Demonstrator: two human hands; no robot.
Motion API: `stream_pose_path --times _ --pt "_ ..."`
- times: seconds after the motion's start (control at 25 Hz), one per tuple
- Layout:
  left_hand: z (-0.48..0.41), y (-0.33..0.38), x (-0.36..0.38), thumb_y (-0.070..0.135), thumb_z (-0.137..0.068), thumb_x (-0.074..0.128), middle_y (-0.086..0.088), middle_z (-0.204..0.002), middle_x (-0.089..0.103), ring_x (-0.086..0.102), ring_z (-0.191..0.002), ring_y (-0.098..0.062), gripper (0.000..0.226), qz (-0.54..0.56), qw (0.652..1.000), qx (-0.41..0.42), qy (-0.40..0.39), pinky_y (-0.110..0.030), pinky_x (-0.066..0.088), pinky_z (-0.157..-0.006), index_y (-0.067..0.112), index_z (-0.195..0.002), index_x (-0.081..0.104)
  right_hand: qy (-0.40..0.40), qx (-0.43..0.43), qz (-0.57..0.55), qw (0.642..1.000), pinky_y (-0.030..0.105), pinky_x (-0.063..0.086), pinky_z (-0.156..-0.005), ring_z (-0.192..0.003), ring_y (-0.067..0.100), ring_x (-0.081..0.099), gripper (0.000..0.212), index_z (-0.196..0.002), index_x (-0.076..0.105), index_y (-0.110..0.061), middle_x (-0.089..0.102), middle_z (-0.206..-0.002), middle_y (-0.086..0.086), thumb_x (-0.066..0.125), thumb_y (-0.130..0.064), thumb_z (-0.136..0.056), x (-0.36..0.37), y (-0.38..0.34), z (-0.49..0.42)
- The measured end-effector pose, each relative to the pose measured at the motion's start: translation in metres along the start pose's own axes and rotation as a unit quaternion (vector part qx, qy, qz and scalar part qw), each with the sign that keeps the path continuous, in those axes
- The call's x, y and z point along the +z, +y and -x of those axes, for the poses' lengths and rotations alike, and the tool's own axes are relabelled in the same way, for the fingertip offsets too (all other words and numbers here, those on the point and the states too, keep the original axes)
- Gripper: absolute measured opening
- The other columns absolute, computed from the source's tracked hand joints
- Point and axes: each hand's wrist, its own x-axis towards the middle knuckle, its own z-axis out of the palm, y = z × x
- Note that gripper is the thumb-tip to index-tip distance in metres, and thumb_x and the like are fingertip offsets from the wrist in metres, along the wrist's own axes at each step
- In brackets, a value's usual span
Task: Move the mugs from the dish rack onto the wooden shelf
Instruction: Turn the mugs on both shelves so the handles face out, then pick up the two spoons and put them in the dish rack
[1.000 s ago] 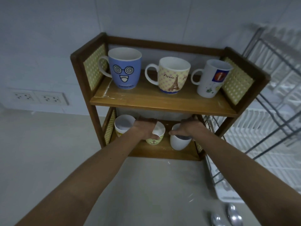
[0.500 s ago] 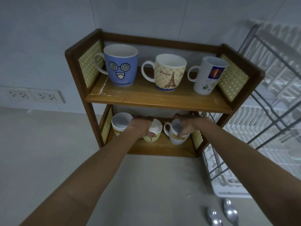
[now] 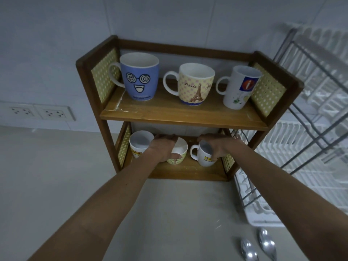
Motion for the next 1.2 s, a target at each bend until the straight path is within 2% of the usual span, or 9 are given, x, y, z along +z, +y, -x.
stream_pose_path --times 0.12,0.2,0.36,0.48,0.56,0.68,0.76,0.92,1.2 --pt "0.018 0.008 0.007 0.056 -0.089 0.048 -0.007 -0.161 0.012 0.014 -0.146 -0.026 0.084 -0.014 0.999 0.004 0.03 -0.047 0.009 -0.118 0.014 -0.152 0.011 0.013 0.036 -0.008 0.999 0.048 0.035 -0.11 -0.145 0.035 0.014 0.105 -0.151 0.004 -0.035 0.0 -0.161 0.009 0.074 -0.009 -0.077 0.015 -0.008 0.009" --pt "0.04 0.023 0.016 0.047 -0.093 0.046 -0.006 -0.162 0.009 0.008 -0.148 -0.023 0.078 0.033 0.997 0.01 0.072 -0.047 0.003 -0.118 0.014 -0.153 0.009 0.097 0.051 -0.017 0.994 0.049 0.027 -0.115 -0.146 0.036 0.005 0.101 -0.152 0.001 -0.032 -0.005 -0.161 0.011 0.07 -0.01 -0.081 0.032 -0.02 0.026" --pt "0.103 0.069 0.04 0.02 -0.086 0.058 -0.01 -0.147 0.044 0.037 -0.138 -0.028 0.057 0.141 0.968 0.061 0.199 -0.047 0.021 -0.114 0.01 -0.141 0.044 0.273 0.005 -0.131 0.953 0.047 0.05 -0.093 -0.127 0.037 0.046 0.065 -0.143 0.036 -0.012 0.039 -0.147 0.016 0.06 -0.007 -0.083 0.078 -0.045 0.08" --pt "0.145 0.114 0.061 0.014 -0.082 0.058 -0.004 -0.122 0.064 0.058 -0.111 -0.026 0.043 0.21 0.951 0.118 0.195 -0.039 0.041 -0.099 0.014 -0.125 0.061 0.382 -0.012 -0.111 0.917 0.04 0.053 -0.05 -0.065 0.039 0.067 0.025 -0.099 0.066 -0.003 0.07 -0.078 0.019 0.068 -0.003 -0.074 0.122 -0.049 0.137" --pt "0.166 0.155 0.074 0.018 -0.086 0.053 -0.003 -0.112 0.068 0.062 -0.1 -0.024 0.037 0.207 0.947 0.186 0.159 -0.036 0.046 -0.085 0.017 -0.122 0.063 0.362 0.017 -0.104 0.926 0.038 0.051 -0.047 -0.055 0.039 0.065 0.011 -0.084 0.068 -0.004 0.069 -0.063 0.016 0.071 -0.007 -0.074 0.161 -0.035 0.176" --pt "0.184 0.209 0.089 0.015 -0.084 0.056 -0.007 -0.094 0.07 0.066 -0.081 -0.029 0.035 0.206 0.929 0.272 0.142 -0.035 0.052 -0.067 0.016 -0.117 0.066 0.304 0.109 -0.112 0.94 0.037 0.05 -0.057 -0.069 0.039 0.066 0.012 -0.084 0.064 -0.01 0.072 -0.075 0.01 0.063 -0.022 -0.082 0.21 -0.002 0.221" --pt "0.192 0.234 0.098 0.022 -0.089 0.05 -0.009 -0.108 0.063 0.061 -0.094 -0.029 0.045 0.157 0.939 0.289 0.095 -0.037 0.048 -0.078 0.023 -0.134 0.053 0.271 0.164 -0.112 0.942 0.033 0.044 -0.059 -0.077 0.035 0.066 0.016 -0.082 0.059 -0.015 0.072 -0.082 0.004 0.059 -0.031 -0.083 0.233 0.016 0.238" --pt "0.198 0.262 0.109 0.041 -0.096 0.041 -0.01 -0.124 0.051 0.05 -0.113 -0.028 0.048 0.053 0.969 0.239 0.004 -0.038 0.037 -0.093 0.036 -0.143 0.036 0.212 0.178 -0.113 0.954 0.03 0.039 -0.061 -0.087 0.027 0.063 0.023 -0.086 0.05 -0.022 0.062 -0.092 -0.002 0.055 -0.044 -0.082 0.262 0.046 0.251" --pt "0.191 0.294 0.102 0.038 -0.092 0.051 -0.011 -0.104 0.061 0.062 -0.093 -0.031 0.031 0.056 0.987 0.119 0.089 -0.037 0.047 -0.075 0.018 -0.113 0.061 0.197 0.151 -0.227 0.942 0.034 0.048 -0.076 -0.095 0.034 0.062 0.018 -0.095 0.062 -0.006 0.069 -0.099 0.018 0.062 -0.018 -0.083 0.26 0.079 0.243"
